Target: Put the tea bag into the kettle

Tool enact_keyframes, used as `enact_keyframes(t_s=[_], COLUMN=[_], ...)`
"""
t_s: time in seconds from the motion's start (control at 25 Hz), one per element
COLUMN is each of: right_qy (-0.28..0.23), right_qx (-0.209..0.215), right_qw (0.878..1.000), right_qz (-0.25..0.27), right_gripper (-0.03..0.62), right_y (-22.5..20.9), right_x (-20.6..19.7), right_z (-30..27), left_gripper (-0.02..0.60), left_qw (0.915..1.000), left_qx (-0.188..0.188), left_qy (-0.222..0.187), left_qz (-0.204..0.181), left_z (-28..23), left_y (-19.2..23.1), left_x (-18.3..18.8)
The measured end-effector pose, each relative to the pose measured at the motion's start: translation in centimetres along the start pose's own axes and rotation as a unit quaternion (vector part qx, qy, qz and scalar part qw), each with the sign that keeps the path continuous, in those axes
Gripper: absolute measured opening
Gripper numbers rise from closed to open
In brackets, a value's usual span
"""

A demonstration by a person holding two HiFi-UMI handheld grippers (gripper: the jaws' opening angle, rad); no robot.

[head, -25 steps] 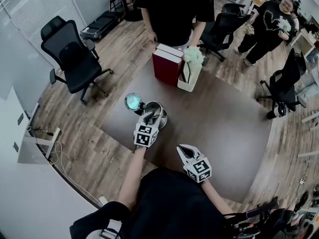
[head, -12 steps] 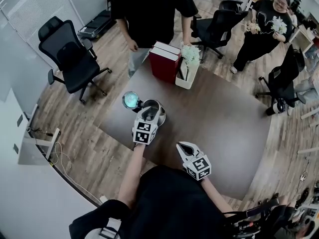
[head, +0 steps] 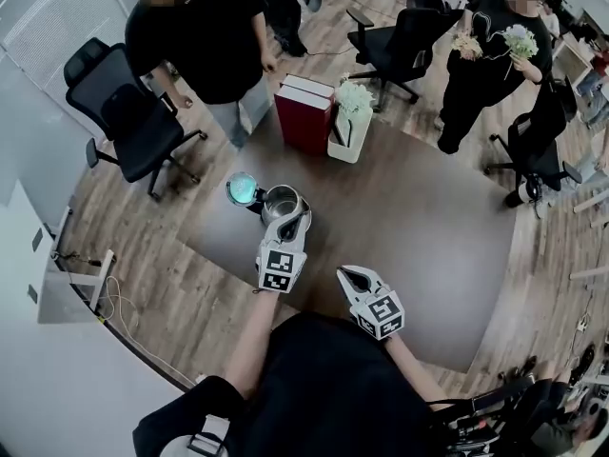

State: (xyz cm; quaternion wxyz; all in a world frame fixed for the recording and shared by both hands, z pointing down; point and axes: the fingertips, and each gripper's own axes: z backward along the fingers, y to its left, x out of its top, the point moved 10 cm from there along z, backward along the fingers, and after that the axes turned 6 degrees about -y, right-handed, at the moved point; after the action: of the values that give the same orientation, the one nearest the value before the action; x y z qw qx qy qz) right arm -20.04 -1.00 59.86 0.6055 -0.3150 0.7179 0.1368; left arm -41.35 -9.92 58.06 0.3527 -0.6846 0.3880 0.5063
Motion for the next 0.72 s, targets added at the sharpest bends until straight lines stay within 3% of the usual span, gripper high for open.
enact_keyframes(t_s=[0.36,0.72], right_qy=[-0.015,-0.031], right_qx=[-0.021,-0.103], right_qw=[1.000,0.994], right_qz=[0.004,-0.007], right_gripper=[0.006,0.006], right_y=[-0.1,-1.3], right_x=[0.2,-0.6], right_z=[0.4,3.9], left_gripper=[0.006,0.005], left_qw=[0.9966,0.9804], left_qx=[-0.081,-0.195], left_qy=[-0.014,-0.019], left_qz=[0.000,-0.022], left_z=[0.4,-0.4], left_y=[-4.3,-10.3], left_x=[-1.0,-1.2])
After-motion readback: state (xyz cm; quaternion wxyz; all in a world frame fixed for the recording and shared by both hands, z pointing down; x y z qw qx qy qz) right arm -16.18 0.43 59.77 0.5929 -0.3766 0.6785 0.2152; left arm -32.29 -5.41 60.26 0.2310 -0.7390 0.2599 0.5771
